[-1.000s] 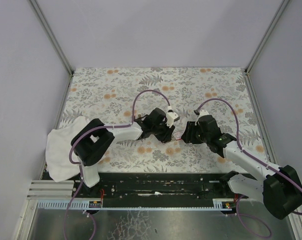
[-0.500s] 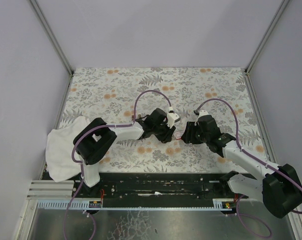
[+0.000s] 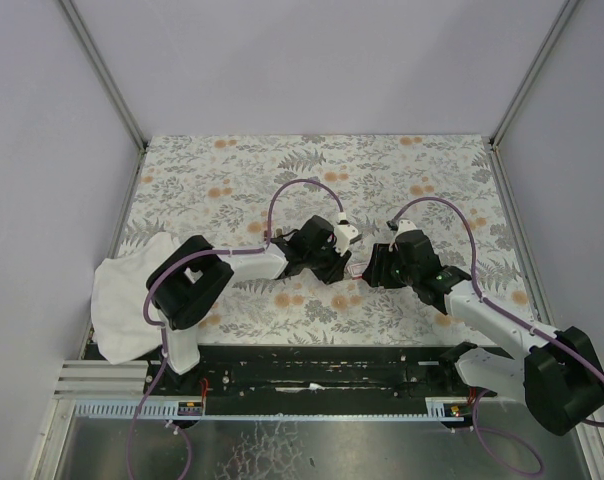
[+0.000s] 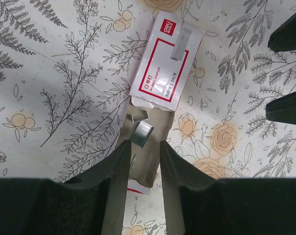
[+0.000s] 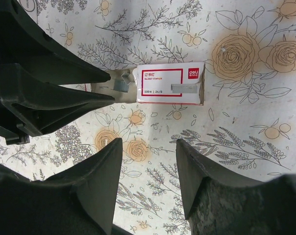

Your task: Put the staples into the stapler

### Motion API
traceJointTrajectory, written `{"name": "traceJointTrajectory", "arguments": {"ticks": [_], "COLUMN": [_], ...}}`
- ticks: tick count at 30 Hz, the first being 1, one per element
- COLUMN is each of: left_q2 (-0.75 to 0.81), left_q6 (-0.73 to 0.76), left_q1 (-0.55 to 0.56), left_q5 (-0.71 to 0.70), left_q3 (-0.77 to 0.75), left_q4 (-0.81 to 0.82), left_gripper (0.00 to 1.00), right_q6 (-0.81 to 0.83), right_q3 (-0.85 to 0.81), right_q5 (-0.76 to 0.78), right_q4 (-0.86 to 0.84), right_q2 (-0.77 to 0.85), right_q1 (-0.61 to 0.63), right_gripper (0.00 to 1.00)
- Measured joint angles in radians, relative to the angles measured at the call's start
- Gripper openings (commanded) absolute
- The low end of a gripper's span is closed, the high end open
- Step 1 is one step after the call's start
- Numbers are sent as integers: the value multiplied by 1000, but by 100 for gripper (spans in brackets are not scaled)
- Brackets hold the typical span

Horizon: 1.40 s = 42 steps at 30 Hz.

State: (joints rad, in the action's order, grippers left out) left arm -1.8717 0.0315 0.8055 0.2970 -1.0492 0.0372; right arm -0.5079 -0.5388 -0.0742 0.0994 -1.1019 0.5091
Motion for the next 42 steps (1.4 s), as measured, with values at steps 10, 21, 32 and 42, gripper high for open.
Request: {"name": "traceJointTrajectory", "arguments": {"ticks": [10, 21, 32, 42], "left_q2": [0, -12, -27, -31], "left_q6": [6, 12, 29, 45], "left_q1": [0, 0, 0, 8], "left_q5": [0, 2, 3, -3], "left_q3": [-1, -6, -5, -6], "left_q4": [21, 22, 21, 24], "left_gripper": [27, 29, 30, 19], "right_q6": [0, 0, 0, 0], "right_q3": [0, 0, 0, 2], "right_q5": [-17, -23, -23, -23], "right_q4": [0, 0, 0, 0], "right_q2": [-8, -11, -12, -11], "right_q1": [0, 0, -1, -2], "right_gripper": [55, 55, 55, 55]}}
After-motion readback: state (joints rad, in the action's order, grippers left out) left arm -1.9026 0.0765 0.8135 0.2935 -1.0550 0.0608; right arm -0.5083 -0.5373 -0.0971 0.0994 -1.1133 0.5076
